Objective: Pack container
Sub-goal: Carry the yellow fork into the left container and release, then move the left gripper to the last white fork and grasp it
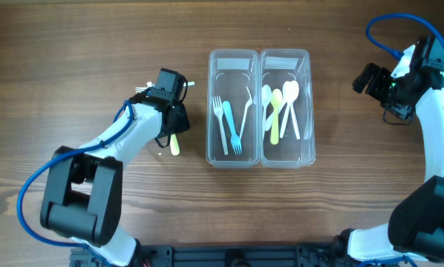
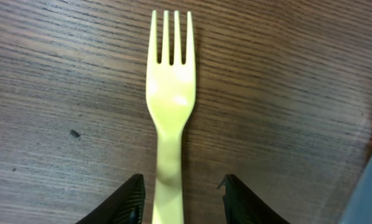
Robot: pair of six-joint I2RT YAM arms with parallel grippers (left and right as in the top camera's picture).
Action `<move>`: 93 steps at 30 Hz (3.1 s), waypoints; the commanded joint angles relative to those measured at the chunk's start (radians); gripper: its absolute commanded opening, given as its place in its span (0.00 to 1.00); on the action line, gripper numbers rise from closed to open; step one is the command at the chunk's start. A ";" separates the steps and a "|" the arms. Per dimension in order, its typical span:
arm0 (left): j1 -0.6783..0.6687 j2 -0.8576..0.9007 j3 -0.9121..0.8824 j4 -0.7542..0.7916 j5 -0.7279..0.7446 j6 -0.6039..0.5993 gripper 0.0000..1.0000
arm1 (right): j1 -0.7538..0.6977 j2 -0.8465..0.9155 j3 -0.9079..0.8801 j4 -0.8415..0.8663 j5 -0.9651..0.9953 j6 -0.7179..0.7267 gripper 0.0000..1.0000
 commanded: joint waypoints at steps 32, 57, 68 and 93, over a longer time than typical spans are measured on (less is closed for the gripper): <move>-0.252 -0.337 0.142 -0.004 0.086 0.205 0.04 | 0.000 0.008 -0.003 -0.001 -0.005 0.011 1.00; -0.074 -0.209 0.294 -0.036 -0.109 0.223 0.72 | 0.000 0.008 -0.003 0.002 -0.005 0.012 1.00; 0.163 -0.068 0.294 -0.018 0.145 1.074 0.59 | 0.000 0.008 -0.003 -0.016 -0.005 0.028 1.00; 0.186 0.187 0.447 -0.127 0.169 1.192 0.83 | 0.000 0.008 -0.003 -0.051 -0.005 0.029 1.00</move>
